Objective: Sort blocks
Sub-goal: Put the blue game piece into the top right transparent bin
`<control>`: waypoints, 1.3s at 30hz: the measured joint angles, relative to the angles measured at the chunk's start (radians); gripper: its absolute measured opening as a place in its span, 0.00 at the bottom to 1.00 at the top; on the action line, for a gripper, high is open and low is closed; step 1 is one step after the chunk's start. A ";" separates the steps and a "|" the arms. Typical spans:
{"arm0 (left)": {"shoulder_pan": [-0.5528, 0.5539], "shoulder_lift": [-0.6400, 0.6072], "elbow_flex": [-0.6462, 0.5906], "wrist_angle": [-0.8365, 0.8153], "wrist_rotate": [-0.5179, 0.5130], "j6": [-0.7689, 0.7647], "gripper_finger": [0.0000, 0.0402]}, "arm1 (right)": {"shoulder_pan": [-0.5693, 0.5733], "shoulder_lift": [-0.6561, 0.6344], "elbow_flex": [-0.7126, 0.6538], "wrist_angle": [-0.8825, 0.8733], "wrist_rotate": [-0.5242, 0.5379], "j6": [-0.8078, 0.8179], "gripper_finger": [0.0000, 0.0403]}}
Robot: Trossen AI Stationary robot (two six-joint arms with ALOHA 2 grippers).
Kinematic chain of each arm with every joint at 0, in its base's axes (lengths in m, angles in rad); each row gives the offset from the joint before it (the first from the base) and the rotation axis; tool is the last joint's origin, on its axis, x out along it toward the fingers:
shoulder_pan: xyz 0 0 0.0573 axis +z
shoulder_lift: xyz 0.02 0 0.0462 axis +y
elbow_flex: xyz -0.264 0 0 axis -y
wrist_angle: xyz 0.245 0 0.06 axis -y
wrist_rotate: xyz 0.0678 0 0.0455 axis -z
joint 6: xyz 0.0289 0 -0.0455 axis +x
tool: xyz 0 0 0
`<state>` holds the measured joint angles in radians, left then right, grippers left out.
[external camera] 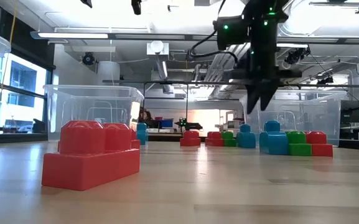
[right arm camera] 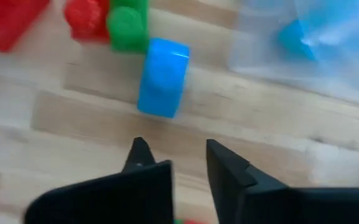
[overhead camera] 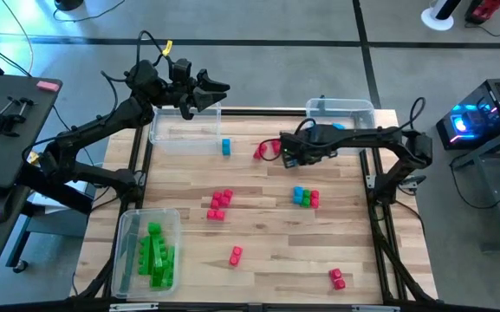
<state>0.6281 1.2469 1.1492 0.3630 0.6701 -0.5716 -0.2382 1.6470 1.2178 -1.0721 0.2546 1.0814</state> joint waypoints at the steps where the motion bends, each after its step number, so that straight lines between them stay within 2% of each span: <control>1: 0.000 0.000 0.000 0.000 0.000 0.000 0.46 | 0.000 0.000 -0.014 0.044 -0.003 0.001 0.13; 4: 0.000 0.000 0.000 0.000 0.000 0.000 0.46 | 0.002 0.000 -0.055 0.156 -0.003 0.022 0.25; 9: 0.000 0.000 0.000 0.000 0.000 0.000 0.46 | -0.019 0.000 -0.099 0.207 0.067 0.114 0.46; 14: 0.000 0.000 0.000 0.000 -0.001 0.023 0.46 | -0.032 0.000 -0.158 0.286 0.062 0.140 0.55; 20: 0.000 0.000 0.000 0.000 -0.001 0.025 0.46 | -0.035 -0.001 -0.234 0.392 0.109 0.161 0.52; 28: 0.000 0.000 0.000 0.000 -0.001 0.026 0.46 | -0.037 -0.002 -0.263 0.412 0.134 0.159 0.41; 33: 0.000 0.000 0.000 0.000 -0.001 0.026 0.46 | -0.037 0.008 -0.265 0.470 0.095 0.105 0.36; 39: 0.000 0.000 0.000 0.001 -0.001 0.014 0.46 | -0.037 0.011 -0.267 0.477 0.046 0.108 0.35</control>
<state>0.6277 1.2469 1.1492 0.3635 0.6687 -0.5578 -0.2752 1.6577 0.9508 -0.5953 0.3003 1.1896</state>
